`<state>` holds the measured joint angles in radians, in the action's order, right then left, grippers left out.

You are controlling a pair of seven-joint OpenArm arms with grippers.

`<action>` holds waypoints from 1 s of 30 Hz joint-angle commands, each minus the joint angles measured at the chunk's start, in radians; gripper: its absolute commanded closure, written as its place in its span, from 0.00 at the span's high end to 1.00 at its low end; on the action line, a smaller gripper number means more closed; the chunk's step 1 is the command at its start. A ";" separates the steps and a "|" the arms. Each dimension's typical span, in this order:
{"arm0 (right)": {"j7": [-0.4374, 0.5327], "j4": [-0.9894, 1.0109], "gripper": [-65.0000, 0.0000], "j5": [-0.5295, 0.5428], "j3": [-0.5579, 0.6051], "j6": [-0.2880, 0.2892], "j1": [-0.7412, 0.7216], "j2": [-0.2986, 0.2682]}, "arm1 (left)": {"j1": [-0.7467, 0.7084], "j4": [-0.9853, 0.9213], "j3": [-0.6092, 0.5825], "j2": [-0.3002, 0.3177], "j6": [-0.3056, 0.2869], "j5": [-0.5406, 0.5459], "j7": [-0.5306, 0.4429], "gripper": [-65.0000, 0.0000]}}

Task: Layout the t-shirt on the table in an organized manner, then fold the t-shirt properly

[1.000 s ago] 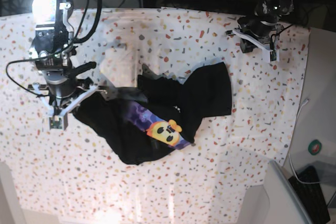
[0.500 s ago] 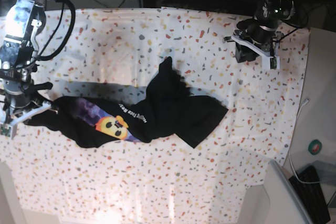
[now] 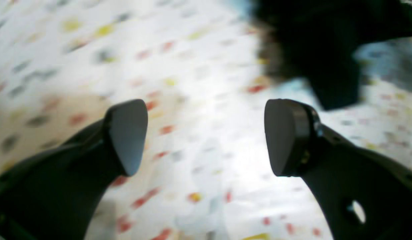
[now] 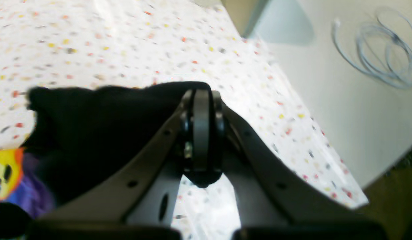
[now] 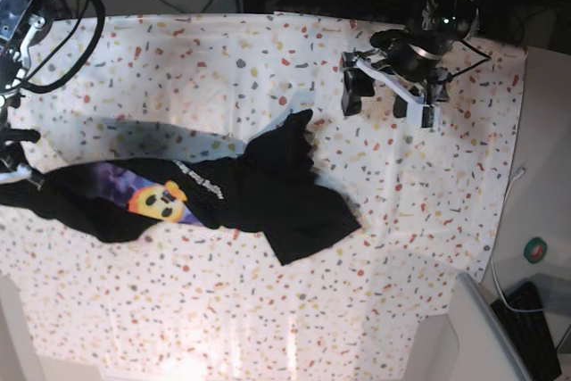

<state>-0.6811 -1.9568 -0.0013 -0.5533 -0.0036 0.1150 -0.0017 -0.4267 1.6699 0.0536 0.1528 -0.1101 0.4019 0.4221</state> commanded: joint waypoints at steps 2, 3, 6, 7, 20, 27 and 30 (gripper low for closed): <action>0.037 -0.019 0.00 -0.003 -0.006 -0.002 -0.007 -0.013 | 0.036 0.011 -0.056 0.003 -0.006 0.004 -0.016 0.80; 0.037 -0.019 0.00 -0.003 -0.006 -0.002 -0.001 -0.013 | 0.053 0.006 -0.090 0.003 -0.006 0.004 -0.016 0.80; 0.039 -0.025 0.00 -0.003 -0.003 -0.002 0.012 -0.013 | 0.125 -0.007 -0.219 0.001 -0.004 0.002 -0.016 0.80; 0.039 -0.023 0.00 -0.003 -0.003 -0.002 0.012 -0.013 | 0.151 -0.012 -0.260 0.000 -0.003 0.002 -0.016 0.80; 0.039 -0.019 0.00 0.002 -0.001 -0.002 0.027 -0.013 | 0.464 -0.512 -0.406 -0.055 0.000 0.002 -0.018 0.00; 0.037 -0.016 0.00 0.004 0.095 -0.002 0.076 0.032 | 0.375 -0.423 -0.343 0.106 0.108 0.004 -0.021 0.00; 0.037 0.017 0.00 0.004 0.181 -0.002 0.088 0.035 | 0.308 -0.357 -0.234 0.123 0.111 0.002 -0.016 0.00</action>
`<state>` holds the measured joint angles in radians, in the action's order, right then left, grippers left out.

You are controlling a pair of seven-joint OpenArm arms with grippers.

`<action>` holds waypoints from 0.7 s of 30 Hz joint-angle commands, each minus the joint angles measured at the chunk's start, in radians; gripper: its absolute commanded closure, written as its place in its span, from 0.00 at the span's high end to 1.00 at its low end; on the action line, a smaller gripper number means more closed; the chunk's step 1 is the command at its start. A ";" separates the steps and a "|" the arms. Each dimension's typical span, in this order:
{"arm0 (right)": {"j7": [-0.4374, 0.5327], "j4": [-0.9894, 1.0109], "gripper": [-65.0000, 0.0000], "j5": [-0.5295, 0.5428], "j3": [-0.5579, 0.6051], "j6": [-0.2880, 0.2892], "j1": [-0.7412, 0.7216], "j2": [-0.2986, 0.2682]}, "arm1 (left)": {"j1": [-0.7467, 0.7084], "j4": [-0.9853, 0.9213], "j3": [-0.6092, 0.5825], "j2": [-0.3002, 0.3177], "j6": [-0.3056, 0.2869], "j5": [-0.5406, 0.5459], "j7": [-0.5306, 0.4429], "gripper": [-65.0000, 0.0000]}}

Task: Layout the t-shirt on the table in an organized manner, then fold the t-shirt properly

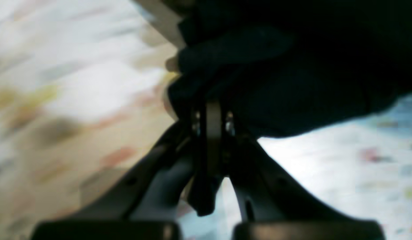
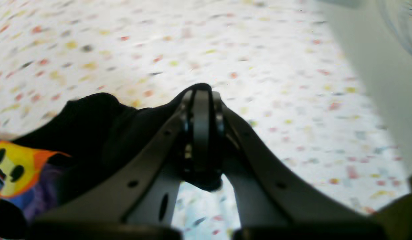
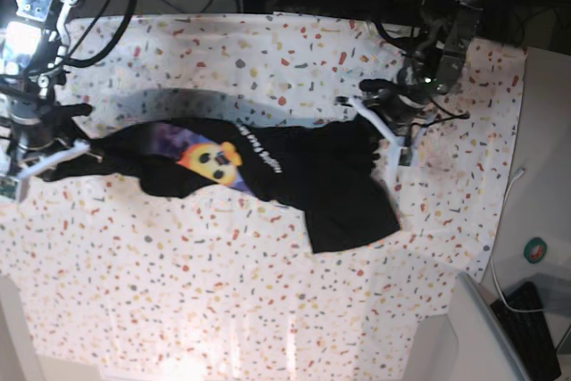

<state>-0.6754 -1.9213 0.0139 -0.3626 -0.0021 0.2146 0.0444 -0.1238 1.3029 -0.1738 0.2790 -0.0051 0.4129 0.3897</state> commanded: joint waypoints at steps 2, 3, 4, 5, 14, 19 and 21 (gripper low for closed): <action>0.032 0.006 0.00 -0.013 0.035 -0.003 -0.010 -0.011 | -0.026 0.027 0.043 0.003 0.006 -0.009 0.018 0.00; 0.032 0.012 0.00 -0.013 0.050 -0.003 -0.010 -0.011 | -0.037 0.031 0.050 0.003 0.006 -0.009 0.018 0.00; 0.032 0.013 0.00 -0.013 0.067 -0.003 -0.010 -0.010 | -0.044 0.033 0.050 0.006 0.006 -0.009 0.018 0.00; 0.032 0.013 0.00 -0.013 0.081 -0.005 -0.010 -0.010 | -0.056 0.034 0.053 0.013 0.006 -0.009 0.018 0.00; 0.027 0.013 0.00 -0.013 0.103 -0.005 -0.001 0.033 | -0.165 0.177 0.141 0.010 0.004 -0.004 0.018 0.61; 0.032 0.013 0.00 -0.013 0.104 -0.005 0.012 0.039 | -0.198 0.260 0.136 0.006 0.004 -0.003 0.018 0.61; 0.030 0.013 0.00 -0.013 0.104 -0.005 0.012 0.039 | -0.185 0.260 0.095 -0.004 0.004 -0.003 0.018 0.61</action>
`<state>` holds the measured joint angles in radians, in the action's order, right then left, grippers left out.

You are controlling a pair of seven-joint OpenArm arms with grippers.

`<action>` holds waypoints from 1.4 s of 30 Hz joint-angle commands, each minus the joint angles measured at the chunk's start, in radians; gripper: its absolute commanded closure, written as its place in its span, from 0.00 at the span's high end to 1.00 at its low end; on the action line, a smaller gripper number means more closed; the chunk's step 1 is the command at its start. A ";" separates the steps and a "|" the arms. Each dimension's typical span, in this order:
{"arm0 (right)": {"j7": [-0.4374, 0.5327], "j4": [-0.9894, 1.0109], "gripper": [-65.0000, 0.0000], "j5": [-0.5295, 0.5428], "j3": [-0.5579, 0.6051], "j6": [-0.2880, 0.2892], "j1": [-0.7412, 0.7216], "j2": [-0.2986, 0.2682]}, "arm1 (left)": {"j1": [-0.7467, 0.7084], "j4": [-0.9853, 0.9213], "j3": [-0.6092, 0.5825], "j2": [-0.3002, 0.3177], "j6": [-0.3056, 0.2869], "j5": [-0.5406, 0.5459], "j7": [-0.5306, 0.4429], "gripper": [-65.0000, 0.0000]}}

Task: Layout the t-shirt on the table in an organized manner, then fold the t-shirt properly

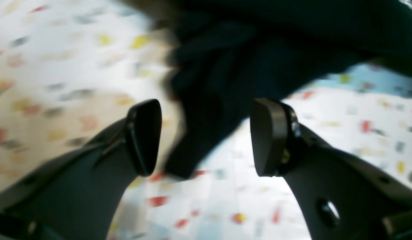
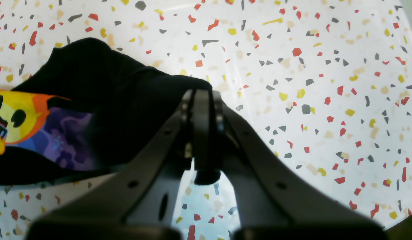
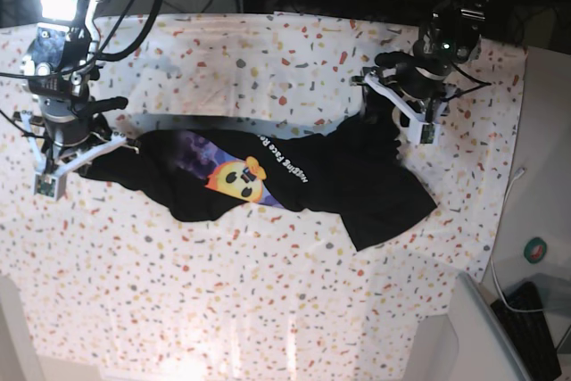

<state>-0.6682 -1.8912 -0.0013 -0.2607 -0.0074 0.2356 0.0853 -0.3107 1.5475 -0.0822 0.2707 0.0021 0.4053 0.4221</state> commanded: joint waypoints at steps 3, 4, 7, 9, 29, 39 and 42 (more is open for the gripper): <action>0.023 -0.017 0.00 0.002 0.002 0.001 -0.009 -0.002 | 0.025 0.009 -0.032 -0.026 -0.003 -0.001 -0.015 0.61; 0.023 -0.017 0.00 0.002 0.002 0.001 -0.009 -0.002 | 0.034 -0.011 -0.038 -0.032 -0.003 -0.001 -0.015 0.61; 0.021 -0.017 0.00 0.002 0.002 0.001 -0.009 -0.002 | 0.049 -0.078 -0.035 -0.034 -0.003 -0.001 -0.015 0.59; 0.021 -0.017 0.00 0.001 -0.005 0.001 0.000 -0.002 | 0.051 -0.098 -0.032 -0.027 -0.003 -0.001 -0.013 0.41; 0.020 -0.032 0.00 0.062 -0.004 -0.004 -0.261 0.035 | 0.224 0.261 0.351 -0.044 -0.003 0.005 0.406 0.00; 0.087 0.881 0.00 0.063 -0.007 -0.004 -0.818 -0.054 | 0.246 -0.049 0.350 -0.069 -0.001 -0.003 0.400 0.00; 0.158 0.921 0.00 0.063 -0.007 -0.004 -0.836 -0.060 | 0.239 -0.089 0.350 -0.069 -0.001 -0.003 0.383 0.00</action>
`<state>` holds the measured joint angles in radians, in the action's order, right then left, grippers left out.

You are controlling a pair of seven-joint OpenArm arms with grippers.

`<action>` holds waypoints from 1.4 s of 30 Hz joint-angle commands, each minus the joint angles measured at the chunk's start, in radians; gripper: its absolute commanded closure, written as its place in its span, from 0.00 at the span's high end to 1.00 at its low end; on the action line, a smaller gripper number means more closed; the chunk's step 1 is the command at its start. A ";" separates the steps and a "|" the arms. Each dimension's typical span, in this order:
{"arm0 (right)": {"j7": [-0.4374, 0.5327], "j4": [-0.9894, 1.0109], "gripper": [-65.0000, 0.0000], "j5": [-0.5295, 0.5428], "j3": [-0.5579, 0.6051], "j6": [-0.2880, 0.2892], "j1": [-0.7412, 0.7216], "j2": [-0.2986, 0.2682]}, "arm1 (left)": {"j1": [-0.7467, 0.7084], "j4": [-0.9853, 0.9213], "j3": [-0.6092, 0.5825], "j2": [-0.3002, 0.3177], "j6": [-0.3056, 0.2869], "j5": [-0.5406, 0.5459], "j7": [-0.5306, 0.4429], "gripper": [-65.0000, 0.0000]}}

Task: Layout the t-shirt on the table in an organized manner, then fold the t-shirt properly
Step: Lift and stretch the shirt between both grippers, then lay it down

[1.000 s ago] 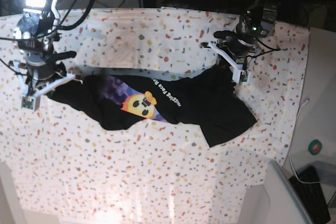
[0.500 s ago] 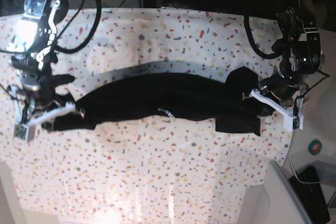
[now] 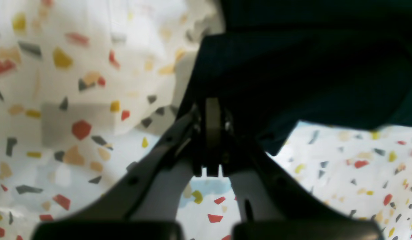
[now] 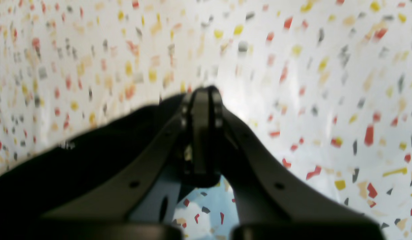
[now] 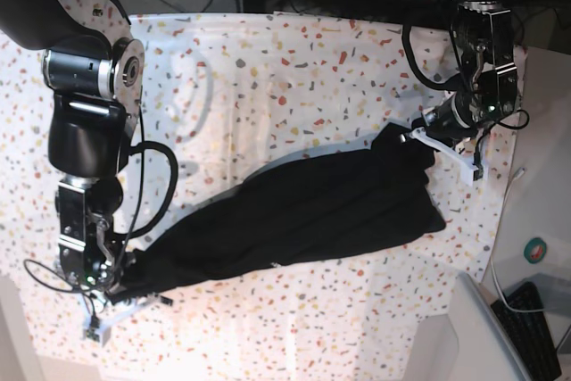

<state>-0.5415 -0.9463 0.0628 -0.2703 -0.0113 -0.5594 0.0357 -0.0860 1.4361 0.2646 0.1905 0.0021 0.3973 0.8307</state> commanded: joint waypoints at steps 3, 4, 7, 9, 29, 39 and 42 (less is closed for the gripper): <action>-0.016 -0.119 0.00 -0.001 0.003 0.000 -0.004 -0.003 | -0.028 0.032 0.003 0.014 -0.001 0.005 -0.061 0.00; -0.041 -0.172 0.00 -0.001 0.003 0.000 0.019 -0.001 | -0.041 0.039 0.003 0.016 -0.001 0.005 -0.064 0.00; -0.071 -0.371 0.00 -0.001 0.003 0.000 0.126 0.022 | -0.100 0.091 0.003 0.016 -0.003 0.005 -0.067 0.00; -0.071 -0.526 0.00 -0.001 0.003 0.000 0.220 0.031 | -0.143 0.134 0.003 0.016 -0.003 0.005 -0.069 0.00; 0.016 -0.968 0.00 0.216 -0.189 -0.066 0.777 0.083 | -0.323 0.495 0.015 0.047 -0.003 0.007 -0.073 0.00; -0.105 -0.844 0.00 0.211 -0.172 -0.072 0.419 0.002 | 0.015 0.484 0.003 0.028 0.000 0.009 -0.063 0.00; -0.114 -0.563 0.00 0.211 -0.183 -0.072 0.201 -0.035 | 0.102 0.372 -0.072 0.013 0.002 -0.022 -0.063 0.00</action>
<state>-0.6670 -1.4853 0.2794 -0.4526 -0.0734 -0.3477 0.0101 0.0254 1.7939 0.1902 0.1993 0.0059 0.3714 0.7685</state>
